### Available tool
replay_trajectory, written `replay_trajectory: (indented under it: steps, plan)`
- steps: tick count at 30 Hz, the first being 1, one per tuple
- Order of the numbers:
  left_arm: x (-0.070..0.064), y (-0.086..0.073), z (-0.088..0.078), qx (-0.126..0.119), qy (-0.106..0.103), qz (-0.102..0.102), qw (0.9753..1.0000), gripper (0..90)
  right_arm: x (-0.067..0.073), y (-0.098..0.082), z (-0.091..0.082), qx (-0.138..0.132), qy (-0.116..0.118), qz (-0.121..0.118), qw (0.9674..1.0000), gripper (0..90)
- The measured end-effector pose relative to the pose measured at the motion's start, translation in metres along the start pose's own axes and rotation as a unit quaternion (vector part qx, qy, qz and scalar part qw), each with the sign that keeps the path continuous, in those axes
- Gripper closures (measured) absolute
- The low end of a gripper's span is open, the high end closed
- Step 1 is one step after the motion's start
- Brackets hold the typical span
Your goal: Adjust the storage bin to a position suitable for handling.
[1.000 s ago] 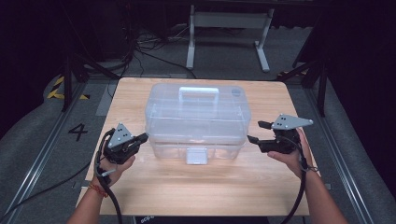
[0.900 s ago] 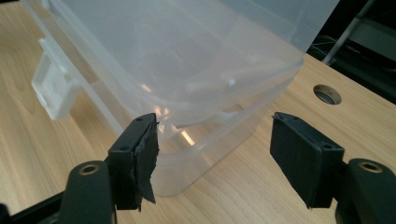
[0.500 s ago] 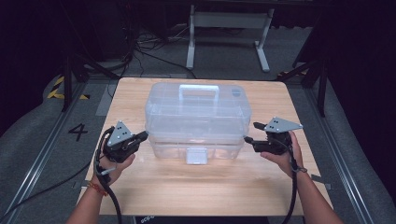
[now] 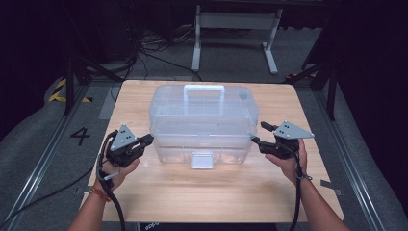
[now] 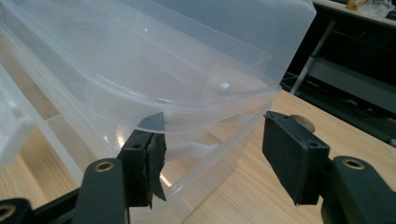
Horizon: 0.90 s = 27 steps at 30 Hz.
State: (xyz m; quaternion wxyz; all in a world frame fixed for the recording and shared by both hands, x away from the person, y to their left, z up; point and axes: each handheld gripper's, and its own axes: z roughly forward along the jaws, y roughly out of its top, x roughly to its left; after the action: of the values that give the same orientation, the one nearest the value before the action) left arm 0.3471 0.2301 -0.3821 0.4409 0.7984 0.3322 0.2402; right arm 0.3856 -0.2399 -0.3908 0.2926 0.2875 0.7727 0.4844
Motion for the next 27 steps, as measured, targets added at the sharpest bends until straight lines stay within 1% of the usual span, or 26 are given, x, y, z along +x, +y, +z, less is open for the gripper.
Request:
replay_trajectory:
  steps: [3, 4, 6, 7, 9, 11, 12, 14, 18, 24, 26, 27]
  plan:
    - [-0.001, -0.002, 0.000, -0.001, 0.000, 0.004, 1.0000, 83.7, 0.001, 0.001, -0.001, -0.003, -0.003, 0.000, 1.0000, 40.8]
    - [-0.001, -0.002, -0.001, 0.000, -0.001, 0.003, 1.0000, 83.5, 0.000, 0.001, -0.001, -0.005, -0.006, -0.004, 1.0000, 40.8]
    - [-0.001, -0.004, 0.000, 0.002, -0.005, 0.000, 1.0000, 83.3, 0.001, 0.002, -0.002, -0.008, -0.006, -0.002, 0.9999, 40.9]
    - [-0.001, -0.006, 0.002, 0.009, -0.004, 0.001, 0.9999, 83.1, 0.001, 0.002, -0.002, -0.013, -0.009, -0.004, 0.9999, 41.1]
    - [-0.001, -0.008, 0.003, 0.014, -0.006, 0.001, 0.9999, 83.0, 0.001, 0.003, -0.003, -0.015, -0.009, -0.004, 0.9998, 41.2]
    - [-0.002, -0.011, 0.006, 0.025, -0.005, 0.005, 0.9997, 83.0, 0.001, 0.006, -0.004, -0.019, -0.009, -0.003, 0.9998, 41.3]
    - [-0.003, -0.012, 0.008, 0.028, -0.005, 0.004, 0.9996, 83.0, 0.001, 0.009, -0.004, -0.026, -0.011, -0.004, 0.9996, 41.3]
    - [-0.003, -0.013, 0.009, 0.031, -0.007, 0.005, 0.9995, 83.0, 0.001, 0.011, -0.005, -0.028, -0.014, 0.000, 0.9995, 41.3]
    - [-0.002, -0.013, 0.009, 0.032, -0.006, 0.004, 0.9995, 83.0, 0.000, 0.015, -0.005, -0.035, -0.017, 0.003, 0.9992, 41.4]
    - [0.001, -0.017, 0.010, 0.032, -0.009, -0.009, 0.9994, 83.2, -0.002, 0.025, -0.002, -0.046, -0.030, 0.005, 0.9984, 44.5]
    - [0.000, -0.017, 0.010, 0.032, -0.006, -0.008, 0.9994, 82.7, -0.002, 0.027, -0.001, -0.047, -0.032, 0.008, 0.9983, 44.6]
    - [0.000, -0.017, 0.010, 0.033, -0.005, -0.004, 0.9994, 82.7, -0.003, 0.028, 0.000, -0.048, -0.033, 0.010, 0.9983, 44.7]
